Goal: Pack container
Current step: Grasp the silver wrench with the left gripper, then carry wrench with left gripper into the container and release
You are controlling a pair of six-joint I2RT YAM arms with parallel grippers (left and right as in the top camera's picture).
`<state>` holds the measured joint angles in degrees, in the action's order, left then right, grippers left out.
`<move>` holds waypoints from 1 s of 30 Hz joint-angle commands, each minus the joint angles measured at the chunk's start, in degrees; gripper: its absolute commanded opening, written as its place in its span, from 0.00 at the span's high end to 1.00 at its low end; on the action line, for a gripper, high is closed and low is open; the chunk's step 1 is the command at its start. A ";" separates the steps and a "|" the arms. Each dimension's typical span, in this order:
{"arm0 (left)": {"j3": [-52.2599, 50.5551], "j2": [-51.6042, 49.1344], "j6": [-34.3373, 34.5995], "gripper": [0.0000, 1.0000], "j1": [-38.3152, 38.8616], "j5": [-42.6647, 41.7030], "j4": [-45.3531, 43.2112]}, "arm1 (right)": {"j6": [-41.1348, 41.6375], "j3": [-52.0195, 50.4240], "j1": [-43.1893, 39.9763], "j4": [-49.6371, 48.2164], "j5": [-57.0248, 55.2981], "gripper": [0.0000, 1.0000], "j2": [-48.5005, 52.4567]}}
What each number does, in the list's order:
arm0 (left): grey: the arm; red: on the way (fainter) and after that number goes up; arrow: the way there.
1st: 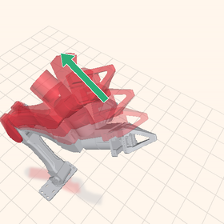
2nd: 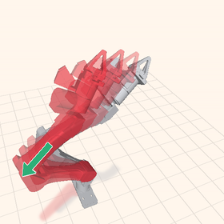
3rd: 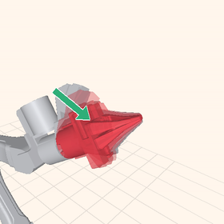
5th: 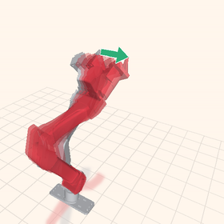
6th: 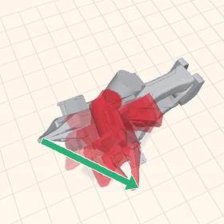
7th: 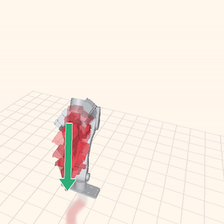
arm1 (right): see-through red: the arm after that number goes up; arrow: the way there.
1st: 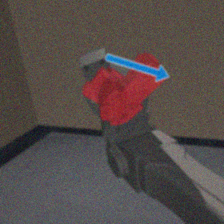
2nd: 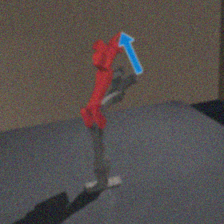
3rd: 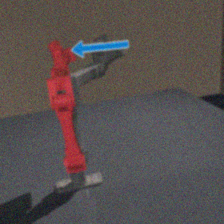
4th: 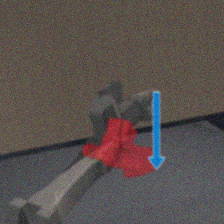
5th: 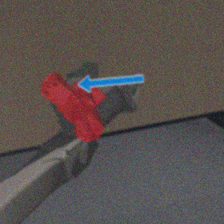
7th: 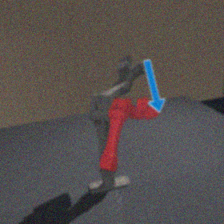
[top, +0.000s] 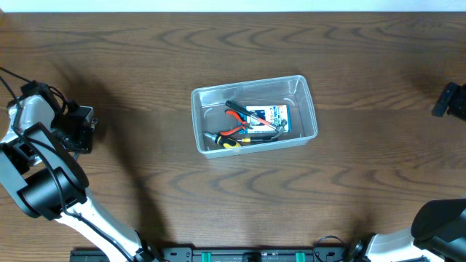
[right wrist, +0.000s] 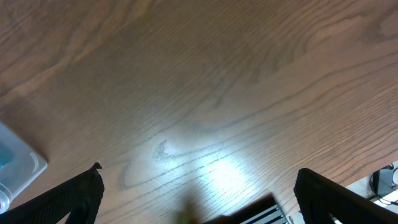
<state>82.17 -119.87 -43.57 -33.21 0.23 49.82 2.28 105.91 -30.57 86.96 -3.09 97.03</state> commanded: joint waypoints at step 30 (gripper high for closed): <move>9.57 9.94 8.70 0.94 13.75 -19.08 4.79 | -0.61 -0.26 0.22 0.87 0.33 0.01 -0.15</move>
<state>86.37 -117.12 -36.29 -24.64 -12.53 52.93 2.28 105.91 -30.57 87.59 -3.01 97.03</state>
